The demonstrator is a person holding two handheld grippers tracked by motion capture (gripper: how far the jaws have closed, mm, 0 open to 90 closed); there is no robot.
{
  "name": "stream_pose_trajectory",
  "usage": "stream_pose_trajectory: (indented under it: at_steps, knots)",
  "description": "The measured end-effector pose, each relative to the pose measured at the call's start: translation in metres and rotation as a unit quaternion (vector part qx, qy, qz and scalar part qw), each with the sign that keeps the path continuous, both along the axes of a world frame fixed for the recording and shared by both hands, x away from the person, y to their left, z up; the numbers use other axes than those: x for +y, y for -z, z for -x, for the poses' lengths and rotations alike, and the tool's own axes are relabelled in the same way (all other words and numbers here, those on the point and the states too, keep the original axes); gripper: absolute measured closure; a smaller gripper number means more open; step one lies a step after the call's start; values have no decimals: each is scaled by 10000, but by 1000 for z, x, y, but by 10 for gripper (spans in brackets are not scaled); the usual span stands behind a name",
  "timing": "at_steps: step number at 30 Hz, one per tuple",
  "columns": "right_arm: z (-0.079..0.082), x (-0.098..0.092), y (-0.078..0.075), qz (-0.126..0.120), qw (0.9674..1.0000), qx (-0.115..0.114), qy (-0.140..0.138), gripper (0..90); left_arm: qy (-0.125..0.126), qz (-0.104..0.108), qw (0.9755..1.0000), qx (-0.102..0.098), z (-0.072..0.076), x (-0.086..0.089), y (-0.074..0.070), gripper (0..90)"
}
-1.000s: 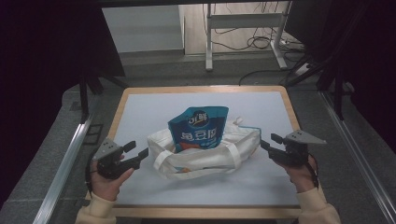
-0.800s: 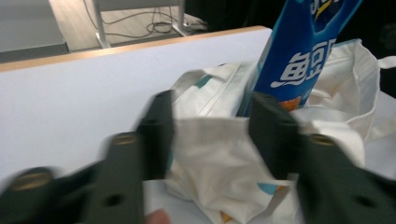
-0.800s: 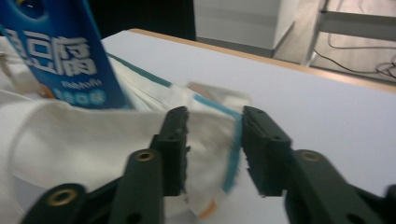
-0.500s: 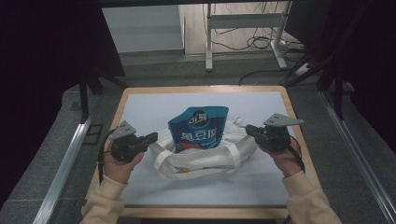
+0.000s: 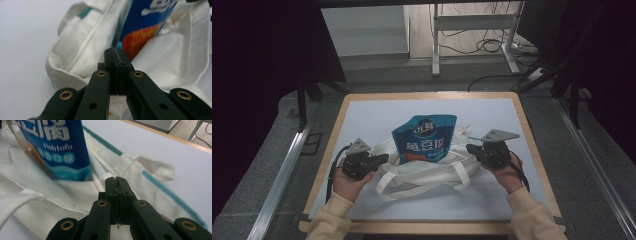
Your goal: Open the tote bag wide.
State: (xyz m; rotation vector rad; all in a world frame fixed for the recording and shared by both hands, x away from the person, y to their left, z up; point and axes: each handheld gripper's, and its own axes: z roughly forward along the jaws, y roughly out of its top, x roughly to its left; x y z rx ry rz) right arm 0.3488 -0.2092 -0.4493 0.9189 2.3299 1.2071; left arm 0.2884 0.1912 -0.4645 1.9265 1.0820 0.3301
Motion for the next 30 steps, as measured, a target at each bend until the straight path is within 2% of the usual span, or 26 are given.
stream_pose_trajectory:
  at_steps: [2, 6, 10, 18, 22, 30]
  knots:
    - [1, 0, 8, 18, 10000, 52, 1, 882, 6, -84, 9999, 62, -1, -1, 6, 895]
    - [1, -2, 25, 83, 9997, 207, 25, 883, -15, -91, 9997, 213, -1, -2, 17, 895]
    - [2, -3, 35, 79, 9996, 287, 35, 887, 10, -82, 9995, 305, -1, -2, 24, 896]
    - [4, -4, 55, 290, 9984, 480, -2, 890, 24, -157, 9992, 365, -2, -7, 34, 897]
    - [3, -3, 62, 337, 9979, 558, -1, 891, 21, -167, 9992, 374, -2, -8, 38, 896]
    - [4, -2, 63, 335, 9979, 556, 3, 891, 29, -164, 9991, 381, -2, -8, 38, 896]
